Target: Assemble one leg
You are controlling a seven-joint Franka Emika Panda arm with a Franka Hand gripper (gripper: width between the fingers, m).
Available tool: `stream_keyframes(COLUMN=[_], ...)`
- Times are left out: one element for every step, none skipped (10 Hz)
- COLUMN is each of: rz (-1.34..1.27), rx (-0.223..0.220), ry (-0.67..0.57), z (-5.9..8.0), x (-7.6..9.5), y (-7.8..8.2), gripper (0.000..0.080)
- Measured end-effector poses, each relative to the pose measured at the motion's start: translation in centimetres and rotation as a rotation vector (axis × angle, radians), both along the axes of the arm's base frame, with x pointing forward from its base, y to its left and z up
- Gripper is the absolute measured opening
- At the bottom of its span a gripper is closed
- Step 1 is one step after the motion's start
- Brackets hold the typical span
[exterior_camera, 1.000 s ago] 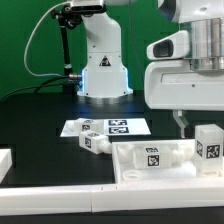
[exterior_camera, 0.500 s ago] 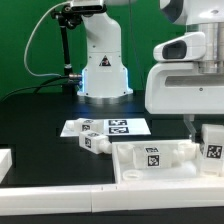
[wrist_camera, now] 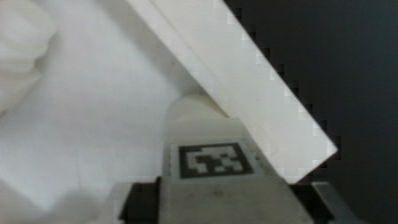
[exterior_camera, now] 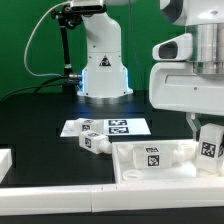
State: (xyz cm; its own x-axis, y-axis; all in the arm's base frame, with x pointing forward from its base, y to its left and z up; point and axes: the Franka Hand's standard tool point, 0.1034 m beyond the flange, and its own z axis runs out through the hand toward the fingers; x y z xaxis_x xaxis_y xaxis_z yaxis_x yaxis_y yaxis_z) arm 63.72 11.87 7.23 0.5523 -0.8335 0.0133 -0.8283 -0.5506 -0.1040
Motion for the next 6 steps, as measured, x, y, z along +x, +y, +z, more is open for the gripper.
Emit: stream_keyframes(rz=[-0.165, -0.292, -0.448, -0.512, -0.524, -0.481], rx=[0.05, 0.083, 0.12, 0.13, 0.131, 0.126], ry=[0.003, 0.012, 0.021, 0.023, 0.024, 0.021], z=[-0.05, -0.06, -0.08, -0.09, -0.09, -0.11], x=[0.03, 0.03, 0.05, 0.07, 0.07, 0.06], y=[-0.17, -0.1, 0.03, 0.09, 0.1, 0.09], gripper=[0.0291, 0.0291, 0.029, 0.029, 0.029, 0.029])
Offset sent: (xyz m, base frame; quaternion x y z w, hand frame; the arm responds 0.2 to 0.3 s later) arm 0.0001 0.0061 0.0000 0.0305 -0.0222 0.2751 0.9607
